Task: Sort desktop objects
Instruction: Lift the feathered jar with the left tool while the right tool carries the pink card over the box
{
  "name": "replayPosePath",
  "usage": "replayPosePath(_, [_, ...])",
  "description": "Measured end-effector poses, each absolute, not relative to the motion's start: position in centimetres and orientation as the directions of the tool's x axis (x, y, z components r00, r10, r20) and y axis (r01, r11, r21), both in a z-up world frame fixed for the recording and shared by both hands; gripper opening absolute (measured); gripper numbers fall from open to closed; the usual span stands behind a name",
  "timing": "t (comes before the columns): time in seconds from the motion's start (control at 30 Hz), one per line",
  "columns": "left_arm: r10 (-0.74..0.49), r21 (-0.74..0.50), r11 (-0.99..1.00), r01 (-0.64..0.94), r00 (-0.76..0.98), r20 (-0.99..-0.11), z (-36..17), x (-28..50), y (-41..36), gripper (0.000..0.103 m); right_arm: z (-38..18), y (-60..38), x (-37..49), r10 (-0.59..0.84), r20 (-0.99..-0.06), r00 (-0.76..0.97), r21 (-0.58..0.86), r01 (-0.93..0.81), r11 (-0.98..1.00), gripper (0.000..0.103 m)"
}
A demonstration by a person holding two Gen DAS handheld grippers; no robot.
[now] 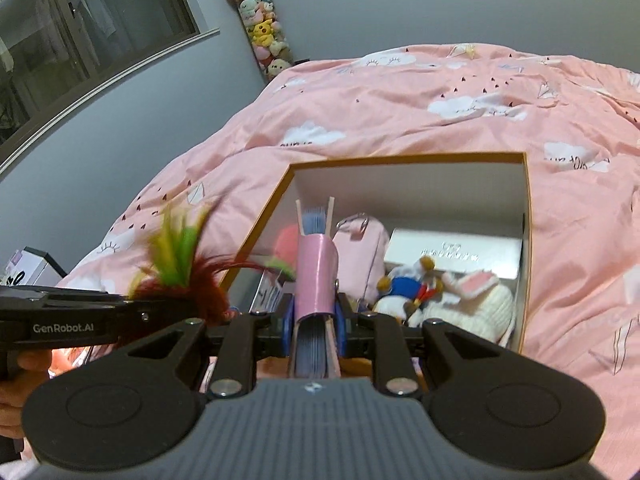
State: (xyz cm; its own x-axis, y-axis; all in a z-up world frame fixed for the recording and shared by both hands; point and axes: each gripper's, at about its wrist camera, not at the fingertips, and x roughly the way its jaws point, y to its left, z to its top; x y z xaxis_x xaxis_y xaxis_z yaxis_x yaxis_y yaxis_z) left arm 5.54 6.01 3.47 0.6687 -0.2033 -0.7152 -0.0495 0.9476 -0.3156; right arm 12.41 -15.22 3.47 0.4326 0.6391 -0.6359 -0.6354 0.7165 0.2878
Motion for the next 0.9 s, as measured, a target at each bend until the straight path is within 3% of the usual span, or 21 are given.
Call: replayPosePath(0.9, [-0.124,-0.230,0.971,-0.063,0.691,-0.712,4.4,14.6,8.1,0.008,2.0,-15.6,18.7,0.509,-0.651,0.563,0.170,-0.545,0.821,0.022])
